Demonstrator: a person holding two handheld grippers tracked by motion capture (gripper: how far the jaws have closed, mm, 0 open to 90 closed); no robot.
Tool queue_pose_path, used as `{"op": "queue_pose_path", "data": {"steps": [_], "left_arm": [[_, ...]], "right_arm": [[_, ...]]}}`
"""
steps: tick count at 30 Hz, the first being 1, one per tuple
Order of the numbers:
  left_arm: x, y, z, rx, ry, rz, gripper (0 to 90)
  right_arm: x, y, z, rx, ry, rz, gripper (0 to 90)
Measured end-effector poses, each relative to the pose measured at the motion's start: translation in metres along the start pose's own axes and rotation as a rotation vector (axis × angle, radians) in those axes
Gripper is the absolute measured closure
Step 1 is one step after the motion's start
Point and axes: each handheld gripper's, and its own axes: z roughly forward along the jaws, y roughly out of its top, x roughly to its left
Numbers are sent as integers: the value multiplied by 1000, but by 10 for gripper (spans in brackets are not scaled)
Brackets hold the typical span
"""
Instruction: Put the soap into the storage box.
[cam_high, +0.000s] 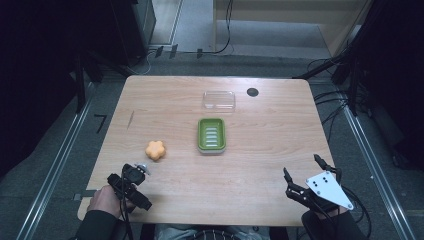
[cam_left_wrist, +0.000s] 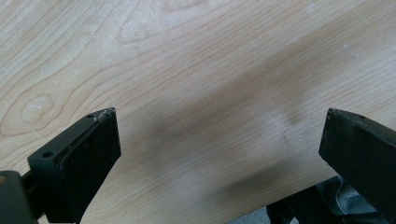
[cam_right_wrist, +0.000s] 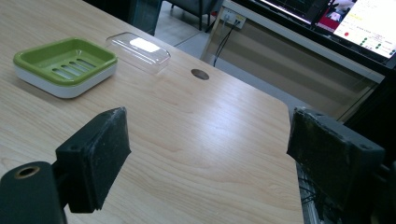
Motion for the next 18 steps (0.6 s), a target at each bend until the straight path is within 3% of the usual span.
{"op": "queue_pose_path", "data": {"steps": [11, 18], "left_arm": [[-1, 3, -2, -19, 18, 2, 0], [-1, 6, -3, -42, -7, -4, 0]], "right_arm": [[-2, -1, 2, 6, 10, 7, 134], [-4, -1, 2, -10, 6, 28, 133]]}}
